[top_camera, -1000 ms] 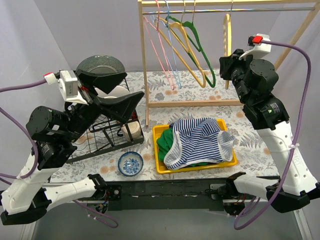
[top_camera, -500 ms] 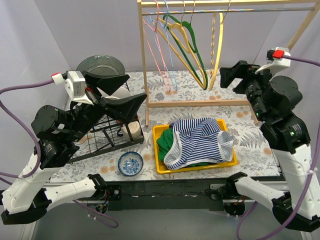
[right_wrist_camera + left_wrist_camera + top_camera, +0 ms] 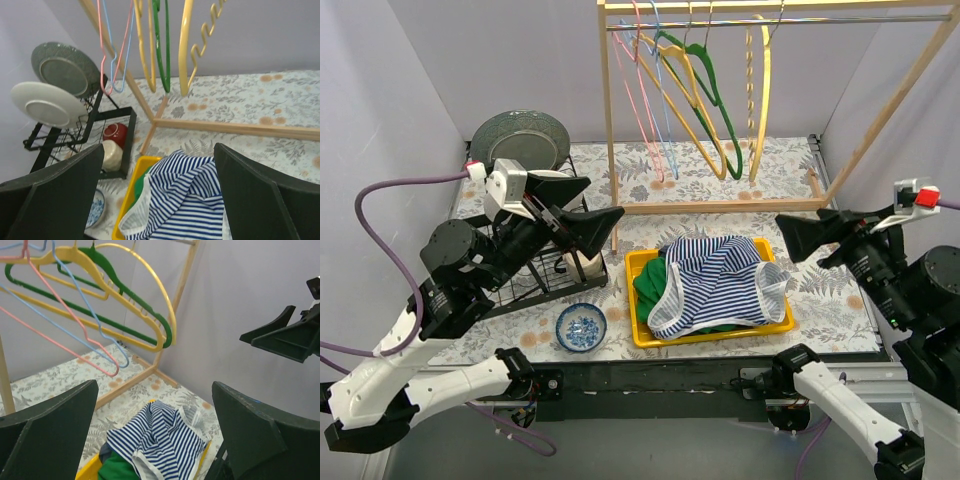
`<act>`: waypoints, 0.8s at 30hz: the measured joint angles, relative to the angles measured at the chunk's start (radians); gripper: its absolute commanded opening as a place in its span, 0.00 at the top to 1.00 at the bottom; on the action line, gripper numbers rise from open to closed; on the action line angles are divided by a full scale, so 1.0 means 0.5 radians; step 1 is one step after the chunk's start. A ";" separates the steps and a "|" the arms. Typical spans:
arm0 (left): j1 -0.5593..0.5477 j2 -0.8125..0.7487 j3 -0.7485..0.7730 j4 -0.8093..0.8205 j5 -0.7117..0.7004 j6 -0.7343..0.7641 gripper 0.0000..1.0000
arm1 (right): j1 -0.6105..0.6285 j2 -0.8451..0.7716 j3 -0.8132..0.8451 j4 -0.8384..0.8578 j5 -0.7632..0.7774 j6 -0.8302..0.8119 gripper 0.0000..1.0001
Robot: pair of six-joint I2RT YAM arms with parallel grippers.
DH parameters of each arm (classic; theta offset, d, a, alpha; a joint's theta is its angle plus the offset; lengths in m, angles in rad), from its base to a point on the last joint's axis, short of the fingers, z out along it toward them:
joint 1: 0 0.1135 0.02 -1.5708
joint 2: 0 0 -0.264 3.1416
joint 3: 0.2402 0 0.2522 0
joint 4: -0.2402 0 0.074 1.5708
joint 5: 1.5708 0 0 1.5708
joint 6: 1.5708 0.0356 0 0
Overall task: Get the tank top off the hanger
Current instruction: Reset both arms
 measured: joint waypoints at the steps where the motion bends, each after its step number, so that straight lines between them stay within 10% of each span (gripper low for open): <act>1: 0.000 -0.011 -0.033 -0.002 -0.008 -0.021 0.02 | 0.000 -0.050 -0.058 -0.002 -0.046 0.017 0.01; 24: 0.000 -0.286 -0.291 0.036 0.011 -0.240 0.02 | 0.000 -0.298 -0.445 0.018 -0.416 0.246 0.02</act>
